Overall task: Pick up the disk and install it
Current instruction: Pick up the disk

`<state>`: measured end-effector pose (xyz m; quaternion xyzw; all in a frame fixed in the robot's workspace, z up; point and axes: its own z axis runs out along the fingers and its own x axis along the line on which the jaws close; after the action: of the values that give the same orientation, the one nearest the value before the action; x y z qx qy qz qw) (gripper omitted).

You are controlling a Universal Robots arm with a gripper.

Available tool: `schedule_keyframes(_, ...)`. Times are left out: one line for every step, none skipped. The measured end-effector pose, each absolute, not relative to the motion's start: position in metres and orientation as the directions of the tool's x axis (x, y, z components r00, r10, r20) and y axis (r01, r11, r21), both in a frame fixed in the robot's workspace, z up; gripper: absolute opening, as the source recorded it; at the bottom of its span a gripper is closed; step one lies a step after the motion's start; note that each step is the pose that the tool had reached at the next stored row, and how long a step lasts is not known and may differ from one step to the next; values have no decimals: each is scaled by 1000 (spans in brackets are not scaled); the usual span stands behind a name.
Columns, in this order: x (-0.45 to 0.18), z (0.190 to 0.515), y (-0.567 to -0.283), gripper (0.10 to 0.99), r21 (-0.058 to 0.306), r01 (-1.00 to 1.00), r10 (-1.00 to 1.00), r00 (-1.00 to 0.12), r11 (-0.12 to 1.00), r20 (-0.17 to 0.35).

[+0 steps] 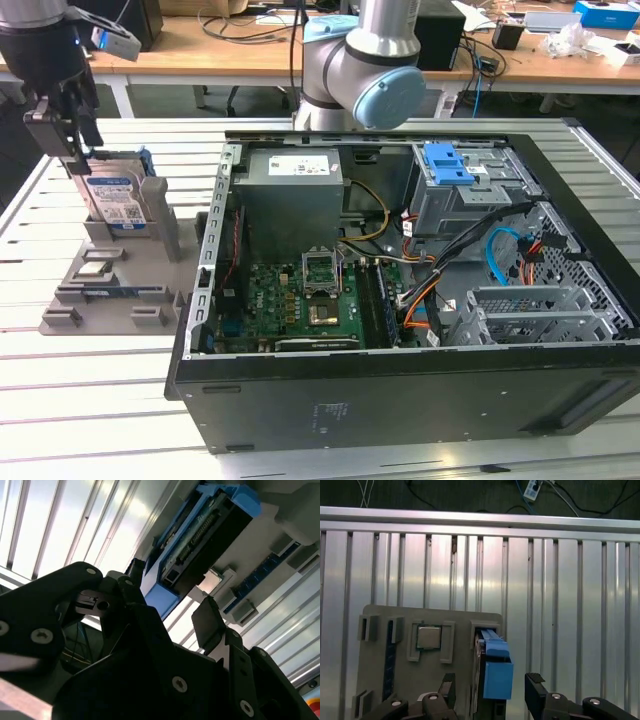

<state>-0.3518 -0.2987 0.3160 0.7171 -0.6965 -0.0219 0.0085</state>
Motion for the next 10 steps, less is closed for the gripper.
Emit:
schedule_keyframes(-352,314,-299,659,43,-999,-999,29,-30,-20)
schedule_keyframes(-352,312,-298,659,43,-999,-999,29,-30,-20)
schedule_keyframes(-352,310,-298,659,43,-999,-999,29,-30,-20)
schedule_keyframes(-352,307,-298,659,43,-999,-999,29,-30,-20)
schedule_keyframes(-352,305,-298,659,43,-999,-999,29,-30,-19)
schedule_keyframes(-352,302,-298,659,43,-999,-999,29,-30,-19)
schedule_keyframes(-352,300,-298,659,43,-999,-999,29,-30,-20)
schedule_keyframes(-352,298,-298,659,43,-999,-999,29,-30,-20)
schedule_keyframes(-352,296,-298,659,43,-999,-999,29,-30,-20)
schedule_keyframes(-352,294,-297,659,43,-999,-999,29,-30,-20)
